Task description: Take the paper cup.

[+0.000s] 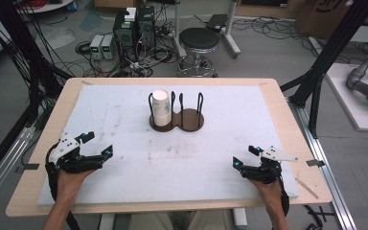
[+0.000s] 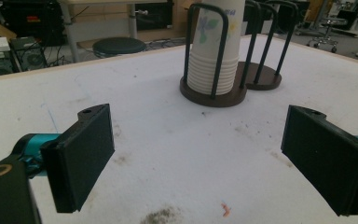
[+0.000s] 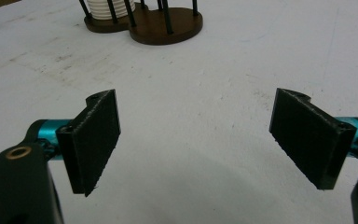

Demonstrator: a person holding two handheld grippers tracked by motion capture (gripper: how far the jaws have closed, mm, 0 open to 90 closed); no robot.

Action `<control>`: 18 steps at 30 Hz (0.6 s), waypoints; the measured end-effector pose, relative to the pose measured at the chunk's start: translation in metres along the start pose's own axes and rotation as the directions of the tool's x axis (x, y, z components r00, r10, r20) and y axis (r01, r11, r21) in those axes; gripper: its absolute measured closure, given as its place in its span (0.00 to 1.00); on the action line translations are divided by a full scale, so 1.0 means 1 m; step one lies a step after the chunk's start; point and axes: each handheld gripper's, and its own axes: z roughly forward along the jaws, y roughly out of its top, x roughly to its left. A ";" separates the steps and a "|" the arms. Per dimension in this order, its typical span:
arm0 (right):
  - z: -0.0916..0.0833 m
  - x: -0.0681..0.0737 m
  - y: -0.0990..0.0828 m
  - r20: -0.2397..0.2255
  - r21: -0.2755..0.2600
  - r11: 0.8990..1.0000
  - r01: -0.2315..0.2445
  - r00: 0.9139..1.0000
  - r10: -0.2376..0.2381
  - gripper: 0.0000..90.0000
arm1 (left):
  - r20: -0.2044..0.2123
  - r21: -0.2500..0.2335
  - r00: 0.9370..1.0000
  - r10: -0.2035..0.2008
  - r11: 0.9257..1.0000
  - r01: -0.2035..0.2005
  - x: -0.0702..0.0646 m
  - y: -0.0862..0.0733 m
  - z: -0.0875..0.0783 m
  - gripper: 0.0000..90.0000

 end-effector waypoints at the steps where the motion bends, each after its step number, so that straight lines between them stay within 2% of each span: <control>1: 0.000 0.000 0.000 0.000 -0.001 1.000 0.006 1.000 -0.006 0.18 | 0.006 -0.001 1.000 0.003 1.000 -0.003 0.000 0.004 0.001 0.10; 3: 0.001 0.000 0.000 0.000 -0.002 1.000 0.004 1.000 -0.004 0.18 | 0.020 0.001 1.000 0.020 1.000 -0.020 0.001 0.013 0.003 0.10; 4: 0.001 -0.001 0.000 -0.001 0.002 1.000 0.002 1.000 -0.002 0.18 | 0.038 -0.005 0.999 0.025 1.000 -0.025 0.002 0.024 0.005 0.10; 5: 0.001 -0.001 0.000 -0.001 0.002 1.000 0.002 1.000 -0.002 0.18 | 0.038 -0.005 0.999 0.025 1.000 -0.025 0.002 0.024 0.005 0.10; 10: 0.002 -0.001 0.001 -0.007 0.016 1.000 -0.010 1.000 0.010 0.18 | 0.075 -0.017 0.995 0.063 0.998 -0.062 0.003 0.052 0.012 0.10; 11: 0.002 -0.001 0.001 -0.008 0.015 1.000 -0.010 1.000 0.010 0.18 | 0.082 -0.025 0.994 0.067 0.998 -0.066 0.004 0.062 0.015 0.10; 18: 0.002 0.000 0.001 -0.004 0.022 1.000 -0.009 1.000 0.009 0.18 | 0.107 -0.018 0.991 0.078 0.997 -0.076 0.010 0.084 0.027 0.10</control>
